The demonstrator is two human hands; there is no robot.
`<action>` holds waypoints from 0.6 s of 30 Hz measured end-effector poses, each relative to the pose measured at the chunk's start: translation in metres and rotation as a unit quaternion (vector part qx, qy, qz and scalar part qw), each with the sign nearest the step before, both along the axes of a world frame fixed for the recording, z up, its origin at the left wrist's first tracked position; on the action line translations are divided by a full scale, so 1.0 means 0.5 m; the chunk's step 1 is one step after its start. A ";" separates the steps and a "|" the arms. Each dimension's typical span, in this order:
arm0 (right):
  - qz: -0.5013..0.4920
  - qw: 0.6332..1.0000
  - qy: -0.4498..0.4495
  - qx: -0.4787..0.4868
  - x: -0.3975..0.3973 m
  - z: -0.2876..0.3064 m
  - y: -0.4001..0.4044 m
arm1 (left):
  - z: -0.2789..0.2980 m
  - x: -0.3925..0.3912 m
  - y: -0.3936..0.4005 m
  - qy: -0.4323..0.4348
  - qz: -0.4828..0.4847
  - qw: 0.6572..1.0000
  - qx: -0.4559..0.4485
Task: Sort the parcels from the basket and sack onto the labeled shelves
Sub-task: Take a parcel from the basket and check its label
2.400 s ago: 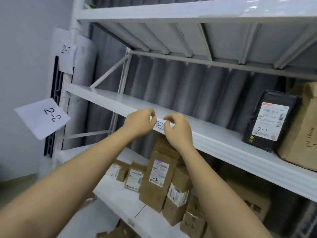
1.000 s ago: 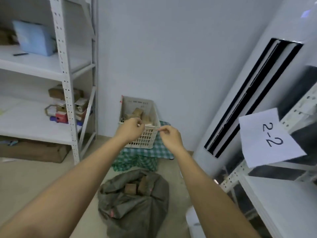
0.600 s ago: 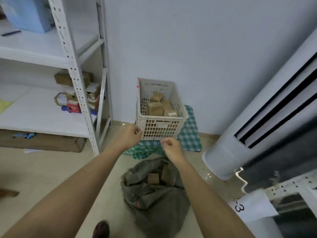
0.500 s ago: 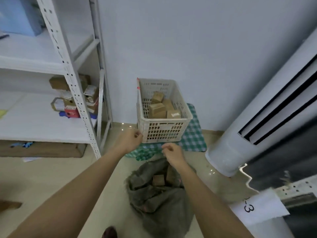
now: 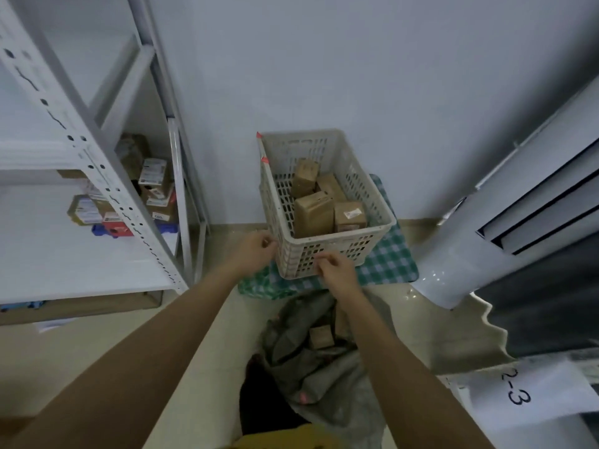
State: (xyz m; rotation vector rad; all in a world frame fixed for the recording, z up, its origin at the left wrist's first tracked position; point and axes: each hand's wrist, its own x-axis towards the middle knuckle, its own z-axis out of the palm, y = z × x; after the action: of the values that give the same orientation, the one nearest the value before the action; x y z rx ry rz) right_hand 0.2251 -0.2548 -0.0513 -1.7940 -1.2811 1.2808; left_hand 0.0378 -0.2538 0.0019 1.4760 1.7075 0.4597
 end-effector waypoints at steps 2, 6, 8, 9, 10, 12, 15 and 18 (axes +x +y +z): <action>-0.028 0.999 0.016 0.006 -0.006 -0.010 0.060 | -0.004 -0.016 0.052 0.013 0.002 1.000 -0.009; -0.087 0.995 0.047 -0.012 -0.005 -0.032 0.158 | -0.008 -0.037 0.161 0.042 -0.024 0.999 0.000; -0.112 0.992 0.055 -0.018 -0.010 -0.038 0.196 | -0.013 -0.044 0.213 0.047 -0.039 0.998 0.001; -0.124 0.990 0.055 -0.021 -0.013 -0.041 0.211 | -0.017 -0.047 0.235 0.046 -0.045 0.998 0.000; -0.135 0.989 0.054 -0.027 -0.016 -0.045 0.224 | -0.022 -0.049 0.257 0.043 -0.051 0.998 -0.003; -0.147 0.987 0.053 -0.040 -0.021 -0.056 0.250 | -0.034 -0.049 0.302 0.037 -0.064 0.997 -0.009; -0.161 0.985 0.044 -0.051 -0.029 -0.072 0.294 | -0.054 -0.040 0.377 0.016 -0.085 0.996 -0.034; -0.181 0.981 0.029 -0.060 -0.036 -0.083 0.325 | -0.078 -0.028 0.447 0.048 -0.141 0.988 -0.029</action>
State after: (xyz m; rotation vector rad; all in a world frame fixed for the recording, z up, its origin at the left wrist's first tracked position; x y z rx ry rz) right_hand 0.2069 -0.0923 -0.0930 -1.9483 -0.8124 1.2109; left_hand 0.0239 -0.0304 -0.0373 1.6880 1.5375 0.1894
